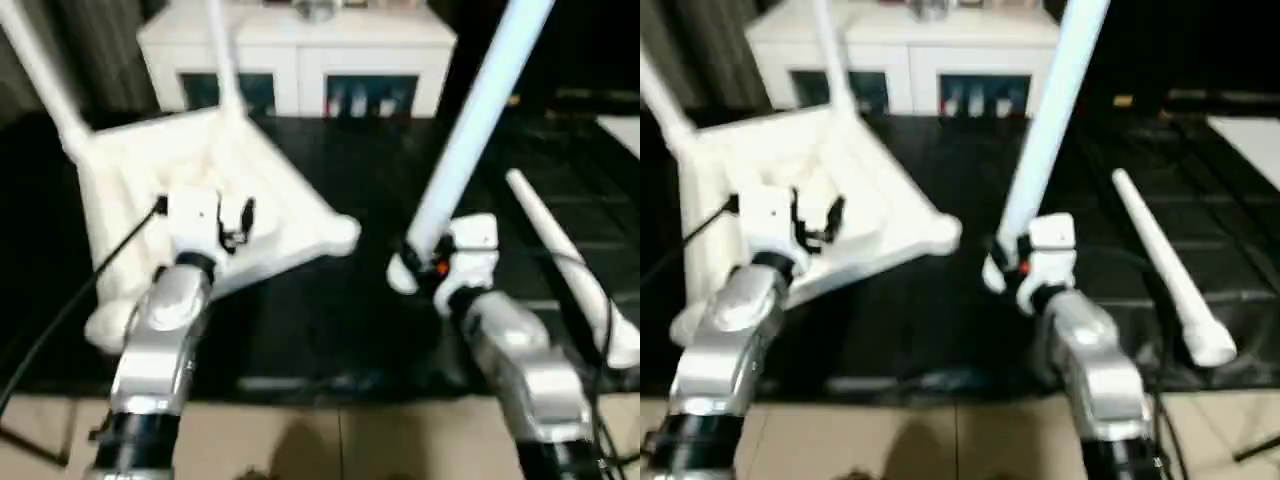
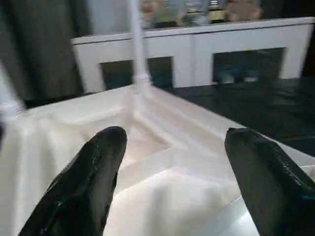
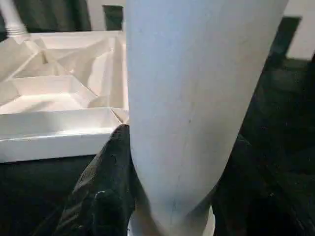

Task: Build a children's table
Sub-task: Pick table leg

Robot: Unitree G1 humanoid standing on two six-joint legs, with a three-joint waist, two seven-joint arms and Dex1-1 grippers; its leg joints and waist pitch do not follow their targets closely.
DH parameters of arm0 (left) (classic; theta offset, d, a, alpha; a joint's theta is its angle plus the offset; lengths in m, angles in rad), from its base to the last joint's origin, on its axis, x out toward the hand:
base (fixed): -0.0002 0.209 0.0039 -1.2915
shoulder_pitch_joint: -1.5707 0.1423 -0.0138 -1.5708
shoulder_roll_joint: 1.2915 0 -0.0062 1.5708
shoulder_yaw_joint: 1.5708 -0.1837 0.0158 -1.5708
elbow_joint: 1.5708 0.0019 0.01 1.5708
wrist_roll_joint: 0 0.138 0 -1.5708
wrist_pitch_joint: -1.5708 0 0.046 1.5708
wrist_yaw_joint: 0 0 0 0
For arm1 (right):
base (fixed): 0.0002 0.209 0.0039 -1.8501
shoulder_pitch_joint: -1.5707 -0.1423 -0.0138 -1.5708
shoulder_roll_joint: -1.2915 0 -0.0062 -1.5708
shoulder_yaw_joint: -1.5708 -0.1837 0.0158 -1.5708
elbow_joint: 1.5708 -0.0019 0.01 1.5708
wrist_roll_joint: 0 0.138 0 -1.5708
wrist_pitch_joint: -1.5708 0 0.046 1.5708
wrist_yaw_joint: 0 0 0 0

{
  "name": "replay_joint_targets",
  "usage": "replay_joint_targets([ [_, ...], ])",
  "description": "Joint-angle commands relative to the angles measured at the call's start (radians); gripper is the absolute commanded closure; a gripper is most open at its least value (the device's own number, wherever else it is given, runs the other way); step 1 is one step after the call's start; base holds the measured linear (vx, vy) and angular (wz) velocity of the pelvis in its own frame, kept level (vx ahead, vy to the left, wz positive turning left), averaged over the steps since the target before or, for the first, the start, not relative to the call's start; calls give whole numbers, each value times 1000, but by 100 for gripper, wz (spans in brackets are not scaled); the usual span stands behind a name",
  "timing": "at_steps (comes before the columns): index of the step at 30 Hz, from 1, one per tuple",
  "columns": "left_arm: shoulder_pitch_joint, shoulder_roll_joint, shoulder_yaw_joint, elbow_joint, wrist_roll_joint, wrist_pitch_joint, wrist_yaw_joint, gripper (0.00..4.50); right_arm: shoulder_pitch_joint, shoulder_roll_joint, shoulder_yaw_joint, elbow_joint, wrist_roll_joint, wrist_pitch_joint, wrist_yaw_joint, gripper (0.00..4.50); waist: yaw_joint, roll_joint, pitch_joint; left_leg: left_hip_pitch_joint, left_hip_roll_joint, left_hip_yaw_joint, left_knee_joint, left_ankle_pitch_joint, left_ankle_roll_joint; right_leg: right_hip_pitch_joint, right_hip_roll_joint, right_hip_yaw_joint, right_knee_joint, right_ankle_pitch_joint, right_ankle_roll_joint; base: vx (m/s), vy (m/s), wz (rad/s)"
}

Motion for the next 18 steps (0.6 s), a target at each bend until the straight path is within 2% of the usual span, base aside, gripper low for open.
replay_joint_targets([
  [1,-9,-19,-8,-10,-25,33,-11,79,-7,-25,-21,-9,-12,-16,1,264,-9,-5,-60,44,65,-44,-146,-514,-14,7,-81,59,-104,-49,-16,-96,-55,-3],
  [2,-10,-18,-5,-9,-35,38,-21,79,-8,-27,-21,-8,-12,-16,1,264,21,-48,-66,3,11,7,-76,-331,-10,33,-171,99,-181,-219,-8,-97,-79,-14],
  [3,-10,-18,-5,-9,-35,38,-21,79,-8,-27,-21,-8,-12,-16,1,264,43,-58,-61,4,11,13,-50,-211,8,27,-191,115,-200,-323,28,-97,-79,-14],
  [4,-9,-17,-5,-8,-35,35,-24,79,-10,-28,-23,-7,-12,-15,1,264,59,-60,-60,8,27,19,-57,-85,24,22,-182,114,-204,-449,47,-93,-78,-11],
  [5,-8,-15,-6,-8,-32,33,-27,79,-11,-29,-24,-6,-12,-15,2,264,60,-46,-59,-1,41,25,-88,-59,8,23,-149,88,-192,-458,22,-79,-49,-12],
  [6,-6,-14,-8,-9,-31,29,-31,79,-13,-31,-24,-5,-13,-16,4,264,57,-39,-59,2,47,27,-103,-84,-7,20,-130,77,-185,-432,6,-101,-54,-20],
  [7,-4,-16,-10,-12,-33,25,-34,79,-13,-34,-25,-3,-15,-19,6,264,47,-26,-54,11,56,25,-124,-195,-38,9,-104,66,-178,-398,-20,-52,-22,-17],
  [8,-3,-17,-10,-13,-38,25,-38,79,-13,-35,-24,-3,-16,-19,6,264,38,-21,-49,23,62,22,-133,-336,-65,1,-97,64,-177,-406,-37,0,0,0],
  [9,-2,-19,-9,-15,-46,24,-44,79,-14,-36,-23,-5,-17,-18,5,264,35,-22,-48,32,62,21,-134,-411,-79,1,-97,65,-179,-438,-37,0,0,0],
  [10,-2,-21,-9,-16,-46,26,-42,79,-13,-37,-24,-7,-17,-16,5,264,30,-22,-47,52,62,16,-135,-531,-92,3,-101,64,-187,-510,-31,0,0,0],
  [12,-2,-26,-8,-17,-47,27,-42,79,-13,-41,-24,-9,-16,-15,4,264,23,-17,-44,72,63,14,-138,-621,-82,7,-94,57,-202,-549,-22,0,0,0],
  [13,-3,-30,-9,-17,-49,28,-42,79,-12,-44,-26,-10,-16,-15,5,264,14,-14,-33,90,60,15,-139,-694,-75,8,-83,44,-218,-596,-14,0,0,0],
  [14,-3,-32,-10,-17,-49,28,-42,79,-12,-46,-28,-10,-16,-15,7,264,-2,-12,-25,114,58,10,-141,-784,-79,12,-68,22,-229,-629,-4,18,59,-9],
  [15,-4,-32,-11,-17,-49,27,-42,79,-12,-46,-29,-10,-17,-15,8,264,-7,-5,-19,122,60,7,-149,-826,-86,18,-59,10,-232,-618,0,46,77,-15],
  [16,-4,-33,-12,-18,-51,27,-44,79,-12,-46,-30,-10,-18,-15,8,264,-15,-2,-15,120,63,3,-161,-859,-91,30,-52,4,-224,-582,2,46,77,-15],
  [17,-3,-34,-14,-20,-53,27,-47,79,-11,-46,-30,-9,-21,-15,9,264,-31,6,-21,113,73,-4,-195,-893,-89,71,-53,3,-190,-434,-12,66,77,-18],
  [18,-2,-34,-14,-20,-55,28,-48,79,-11,-46,-30,-9,-22,-15,9,264,-35,6,-23,115,71,-4,-196,-888,-87,75,-57,6,-190,-411,-17,71,53,-15],
])
